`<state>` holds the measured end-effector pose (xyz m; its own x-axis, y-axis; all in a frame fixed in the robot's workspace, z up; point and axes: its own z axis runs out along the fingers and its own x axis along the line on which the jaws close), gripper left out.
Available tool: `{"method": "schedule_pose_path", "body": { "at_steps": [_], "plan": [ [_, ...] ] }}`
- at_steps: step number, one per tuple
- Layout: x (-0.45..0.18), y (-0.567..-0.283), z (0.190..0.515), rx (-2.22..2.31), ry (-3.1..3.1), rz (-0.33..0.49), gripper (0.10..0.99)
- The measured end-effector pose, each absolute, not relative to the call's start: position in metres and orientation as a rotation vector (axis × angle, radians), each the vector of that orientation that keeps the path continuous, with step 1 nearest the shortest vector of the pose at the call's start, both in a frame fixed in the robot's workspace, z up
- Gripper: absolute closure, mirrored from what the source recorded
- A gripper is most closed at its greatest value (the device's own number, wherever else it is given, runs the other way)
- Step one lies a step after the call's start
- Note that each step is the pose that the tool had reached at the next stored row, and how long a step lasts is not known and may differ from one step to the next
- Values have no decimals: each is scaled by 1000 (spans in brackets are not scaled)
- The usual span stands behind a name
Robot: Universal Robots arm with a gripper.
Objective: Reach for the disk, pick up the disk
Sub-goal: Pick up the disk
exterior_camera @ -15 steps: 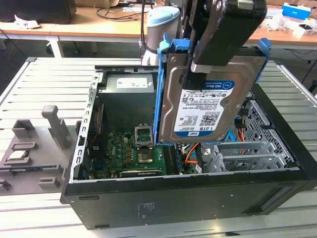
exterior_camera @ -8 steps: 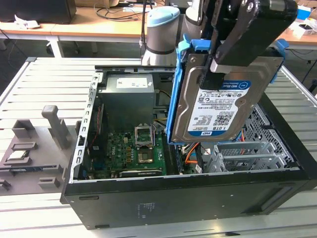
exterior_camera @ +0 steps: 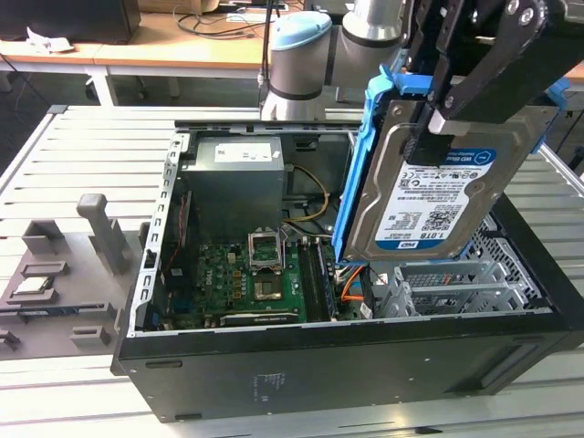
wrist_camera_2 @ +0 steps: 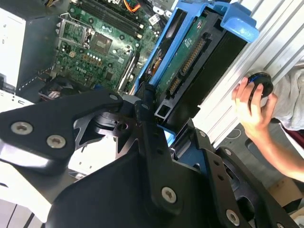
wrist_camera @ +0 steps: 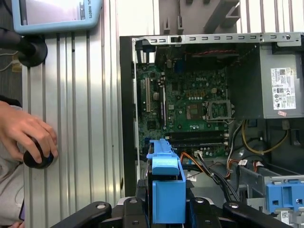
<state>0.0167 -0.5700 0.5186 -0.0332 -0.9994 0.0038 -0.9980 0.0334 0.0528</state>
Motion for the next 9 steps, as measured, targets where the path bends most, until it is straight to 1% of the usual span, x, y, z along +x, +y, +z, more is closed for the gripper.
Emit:
{"method": "schedule_pose_path", "body": {
  "at_steps": [9],
  "plan": [
    [32, -565, 514, 2153, -2225, -68, 722]
  ]
}}
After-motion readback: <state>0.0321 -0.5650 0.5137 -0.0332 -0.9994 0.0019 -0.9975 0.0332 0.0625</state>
